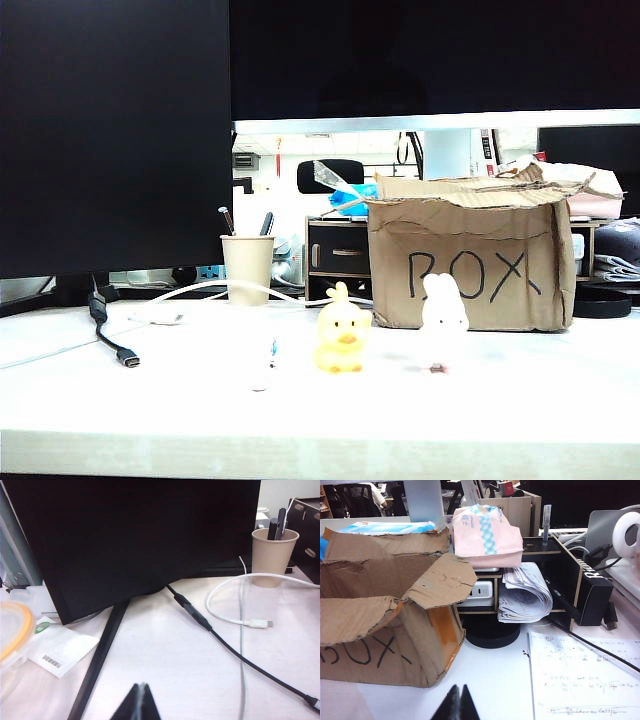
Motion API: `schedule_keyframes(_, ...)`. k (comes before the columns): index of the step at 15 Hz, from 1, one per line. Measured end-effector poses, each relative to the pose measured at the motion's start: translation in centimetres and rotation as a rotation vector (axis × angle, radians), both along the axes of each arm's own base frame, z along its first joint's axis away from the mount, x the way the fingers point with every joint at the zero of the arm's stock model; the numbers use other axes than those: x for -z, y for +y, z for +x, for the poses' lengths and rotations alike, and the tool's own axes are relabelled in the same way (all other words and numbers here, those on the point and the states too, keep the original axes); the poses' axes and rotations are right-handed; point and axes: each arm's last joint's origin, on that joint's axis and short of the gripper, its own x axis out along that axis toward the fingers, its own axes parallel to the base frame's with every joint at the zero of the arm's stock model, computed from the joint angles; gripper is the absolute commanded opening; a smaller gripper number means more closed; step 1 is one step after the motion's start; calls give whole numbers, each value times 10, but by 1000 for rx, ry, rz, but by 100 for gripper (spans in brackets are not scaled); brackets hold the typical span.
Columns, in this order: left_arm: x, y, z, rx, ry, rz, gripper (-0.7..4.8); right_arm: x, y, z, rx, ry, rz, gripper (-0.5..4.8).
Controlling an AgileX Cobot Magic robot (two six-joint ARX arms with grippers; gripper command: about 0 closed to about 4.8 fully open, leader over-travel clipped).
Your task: Put the doll that is least similar in size compared to the others into the paper box.
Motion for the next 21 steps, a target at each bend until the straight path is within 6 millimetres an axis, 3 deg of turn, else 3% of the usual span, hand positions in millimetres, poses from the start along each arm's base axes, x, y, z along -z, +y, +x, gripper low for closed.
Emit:
schedule_keyframes(11, 0, -2, 0, 18, 0, 0, -5, 0, 0, 0, 0, 0, 0, -4)
schedule_keyframes(12, 0, -27, -4, 252, 0, 3, -5, 0, 0, 0, 0, 0, 0, -5)
schedule_keyframes(14, 0, -43, -10, 421, -1, 3, -5, 0, 0, 0, 0, 0, 5, -4)
schedule_keyframes(15, 0, -57, -18, 600, 3, 4, -5, 0, 0, 0, -6, 0, 9, -4)
schedule_keyframes(21, 18, -70, -14, 763, 225, 63, -5, 0, 4, 0, -152, -2, 9, -4)
